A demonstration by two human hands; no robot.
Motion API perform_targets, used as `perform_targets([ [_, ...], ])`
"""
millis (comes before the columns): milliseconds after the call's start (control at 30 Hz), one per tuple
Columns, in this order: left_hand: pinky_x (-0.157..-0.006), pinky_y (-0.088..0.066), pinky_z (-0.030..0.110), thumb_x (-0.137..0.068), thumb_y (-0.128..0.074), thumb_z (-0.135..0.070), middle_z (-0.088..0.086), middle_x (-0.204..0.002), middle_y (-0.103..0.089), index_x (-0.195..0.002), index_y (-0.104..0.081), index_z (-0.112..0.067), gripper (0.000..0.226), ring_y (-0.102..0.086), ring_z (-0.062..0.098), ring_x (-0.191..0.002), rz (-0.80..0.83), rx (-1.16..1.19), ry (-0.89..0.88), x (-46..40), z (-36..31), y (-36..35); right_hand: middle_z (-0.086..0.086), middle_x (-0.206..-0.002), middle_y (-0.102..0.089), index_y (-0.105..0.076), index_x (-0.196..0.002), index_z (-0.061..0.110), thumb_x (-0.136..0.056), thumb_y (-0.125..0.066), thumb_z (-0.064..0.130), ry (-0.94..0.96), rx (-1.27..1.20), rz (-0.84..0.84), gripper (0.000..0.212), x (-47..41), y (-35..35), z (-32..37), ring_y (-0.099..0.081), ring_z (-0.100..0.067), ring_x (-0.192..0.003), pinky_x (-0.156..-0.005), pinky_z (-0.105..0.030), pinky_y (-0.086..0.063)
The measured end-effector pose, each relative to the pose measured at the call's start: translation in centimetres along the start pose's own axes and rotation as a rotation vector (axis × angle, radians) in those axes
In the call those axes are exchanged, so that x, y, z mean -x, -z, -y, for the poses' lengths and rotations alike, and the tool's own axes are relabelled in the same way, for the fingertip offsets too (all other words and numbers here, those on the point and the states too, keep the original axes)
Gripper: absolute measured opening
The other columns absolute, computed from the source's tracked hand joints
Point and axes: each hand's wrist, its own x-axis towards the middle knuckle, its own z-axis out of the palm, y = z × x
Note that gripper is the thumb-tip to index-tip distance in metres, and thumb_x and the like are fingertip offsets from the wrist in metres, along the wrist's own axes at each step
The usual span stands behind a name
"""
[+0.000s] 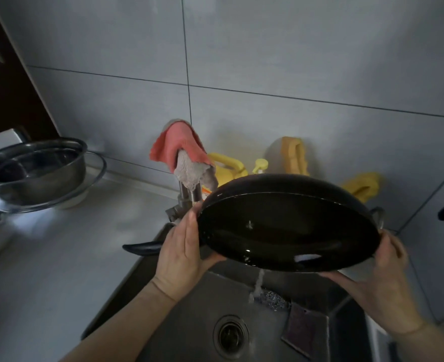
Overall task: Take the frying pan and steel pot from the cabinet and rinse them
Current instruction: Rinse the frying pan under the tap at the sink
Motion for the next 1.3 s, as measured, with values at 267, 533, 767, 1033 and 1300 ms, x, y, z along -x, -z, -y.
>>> perform_targets([
  [267, -0.098, -0.039, 0.038, -0.069, -0.058, -0.073, 0.012, -0.148, -0.027, -0.152, 0.009, -0.012, 0.122, -0.038, 0.019, -0.129, 0.387, 0.138, 0.225, 4.6, -1.2, -0.7, -0.02, -0.141, -0.042, -0.007, -0.156, 0.01, -0.061, -0.071, 0.073, -0.099, -0.016, 0.291, 0.131, 6.4, -4.1, -4.1, -0.044, -0.039, -0.124, -0.095, -0.056, -0.048],
  [533, -0.105, -0.041, 0.028, -0.061, -0.08, -0.056, -0.019, -0.156, 0.004, -0.14, 0.032, -0.043, 0.138, -0.042, 0.008, -0.127, 0.922, 0.34, 0.493, 7.3, 2.5, -0.8, 0.011, -0.16, -0.018, 0.013, -0.152, 0.044, -0.028, -0.097, 0.052, -0.335, -0.349, 0.709, 0.166, 8.8, -7.2, -2.3, -0.017, -0.007, -0.147, -0.117, -0.037, -0.025],
  [767, -0.119, -0.019, 0.036, -0.045, -0.088, -0.054, -0.013, -0.154, -0.013, -0.147, 0.015, -0.041, 0.146, -0.017, 0.01, -0.141, 1.341, 0.401, 0.534, 5.3, 7.4, 1.7, 0.025, -0.147, -0.035, -0.007, -0.15, 0.051, -0.033, -0.097, 0.053, -0.516, -0.661, 0.961, 0.147, 7.8, -9.7, 0.6, -0.03, -0.002, -0.14, -0.117, -0.045, -0.03],
  [1033, -0.113, -0.034, 0.04, -0.04, -0.093, -0.052, -0.013, -0.141, -0.046, -0.14, -0.028, -0.04, 0.12, -0.043, 0.012, -0.13, 1.65, 0.309, 0.538, 2.0, 12.0, 4.4, 0.027, -0.123, -0.046, -0.027, -0.143, 0.045, -0.056, -0.095, 0.028, -0.605, -0.75, 1.055, 0.112, 8.2, -11.9, 4.9, -0.042, -0.005, -0.123, -0.101, -0.028, -0.034],
  [1300, -0.109, -0.026, 0.045, -0.048, -0.094, -0.036, 0.001, -0.142, -0.031, -0.146, -0.01, -0.034, 0.129, -0.027, 0.022, -0.133, 1.241, 0.233, 0.296, 0.1, 10.5, 6.4, 0.027, -0.148, -0.033, -0.01, -0.153, 0.041, -0.047, -0.098, 0.03, -0.612, -0.838, 0.647, 0.139, 11.9, -13.7, 8.4, -0.029, 0.009, -0.137, -0.118, -0.036, -0.024],
])
